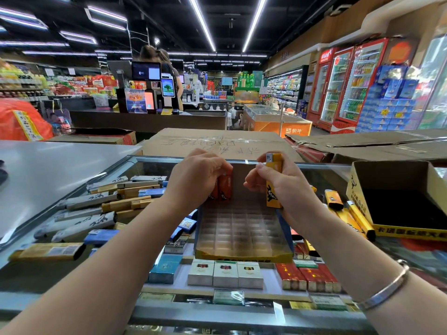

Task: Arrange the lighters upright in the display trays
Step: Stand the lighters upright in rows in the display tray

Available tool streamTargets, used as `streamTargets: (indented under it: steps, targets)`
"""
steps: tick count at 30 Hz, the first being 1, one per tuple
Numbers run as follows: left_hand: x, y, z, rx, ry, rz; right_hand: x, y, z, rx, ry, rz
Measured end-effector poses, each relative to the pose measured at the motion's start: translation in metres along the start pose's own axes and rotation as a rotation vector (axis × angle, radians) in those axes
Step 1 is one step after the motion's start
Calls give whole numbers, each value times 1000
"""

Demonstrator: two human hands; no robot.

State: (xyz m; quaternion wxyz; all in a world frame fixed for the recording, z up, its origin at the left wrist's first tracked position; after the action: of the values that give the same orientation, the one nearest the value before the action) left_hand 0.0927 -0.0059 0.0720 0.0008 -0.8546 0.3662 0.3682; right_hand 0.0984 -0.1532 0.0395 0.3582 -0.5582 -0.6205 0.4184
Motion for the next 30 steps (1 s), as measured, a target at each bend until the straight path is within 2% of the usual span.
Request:
streamTargets:
  steps: [3, 8, 15, 18, 21, 25, 30]
  targets:
    - [6, -2, -1, -28, -56, -5, 0, -1, 1, 0, 3, 5]
    - [14, -13, 1, -151, -146, 116, -1, -2, 2, 28, 53, -17]
    - [27, -12, 9, -127, -245, 197, -5, 1, 1, 188, 46, -229]
    - [29, -14, 9, -173, -252, 290, 2, -6, 1, 168, -67, -301]
    - [21, -11, 8, -170, -182, 374, 8, -12, 3, 116, -190, -350]
    - [5, 7, 10, -112, -72, 471, 6, -12, 2, 39, -179, -146]
    - [14, 25, 14, -99, -95, 524, 8, -17, 7, -37, -166, 27]
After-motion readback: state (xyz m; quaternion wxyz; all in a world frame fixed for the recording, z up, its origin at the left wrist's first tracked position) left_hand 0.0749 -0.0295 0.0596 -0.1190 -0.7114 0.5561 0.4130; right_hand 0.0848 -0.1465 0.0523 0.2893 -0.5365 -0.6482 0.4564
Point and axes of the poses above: each hand's wrist, its own z-axis away from the middle knuckle, its own x-axis out of the palm, y = z × x, the point moved 8 cm from there along -z, towards the middle knuckle, and after that the axes turned 5 degrees about z, right-handed, at the moved point
